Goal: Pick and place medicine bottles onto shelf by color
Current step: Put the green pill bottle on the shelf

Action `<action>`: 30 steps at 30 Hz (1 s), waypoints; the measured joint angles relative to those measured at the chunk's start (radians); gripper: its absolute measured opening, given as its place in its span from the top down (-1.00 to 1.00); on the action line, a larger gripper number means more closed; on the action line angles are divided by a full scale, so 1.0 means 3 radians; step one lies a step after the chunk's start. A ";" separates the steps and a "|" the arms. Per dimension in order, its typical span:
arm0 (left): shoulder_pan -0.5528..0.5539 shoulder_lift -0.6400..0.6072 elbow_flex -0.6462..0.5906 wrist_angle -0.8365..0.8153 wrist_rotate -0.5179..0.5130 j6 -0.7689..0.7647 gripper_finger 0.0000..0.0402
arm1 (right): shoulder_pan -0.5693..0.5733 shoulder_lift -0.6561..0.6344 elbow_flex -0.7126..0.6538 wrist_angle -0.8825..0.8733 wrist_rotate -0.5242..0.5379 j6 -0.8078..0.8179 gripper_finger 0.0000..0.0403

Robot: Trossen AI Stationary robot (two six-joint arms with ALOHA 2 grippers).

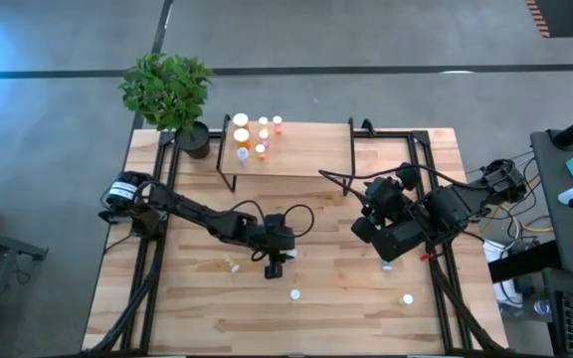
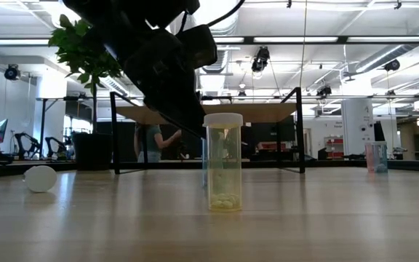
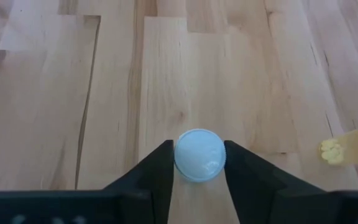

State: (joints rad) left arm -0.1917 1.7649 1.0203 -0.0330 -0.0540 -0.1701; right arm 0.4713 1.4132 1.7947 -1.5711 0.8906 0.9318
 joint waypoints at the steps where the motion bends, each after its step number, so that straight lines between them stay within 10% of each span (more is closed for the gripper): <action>1: 0.0004 0.0000 0.0000 0.0002 0.0000 -0.0002 0.45 | 0.0000 0.0000 0.0000 0.0000 0.0000 0.0000 0.29; 12: 0.0422 -0.0362 0.0231 -0.0299 0.0051 -0.0018 0.47 | -0.0001 -0.0007 0.0000 -0.0003 0.0001 0.0013 0.29; 30: 0.2131 -0.0655 0.1747 -0.1767 0.0145 0.0758 0.46 | -0.0120 -0.0084 0.0000 -0.0001 0.0355 0.0130 0.29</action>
State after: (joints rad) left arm 0.4477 1.5685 1.5442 -0.5631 -0.0104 0.0572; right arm 0.4354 1.3880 1.7947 -1.5714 0.9970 0.9709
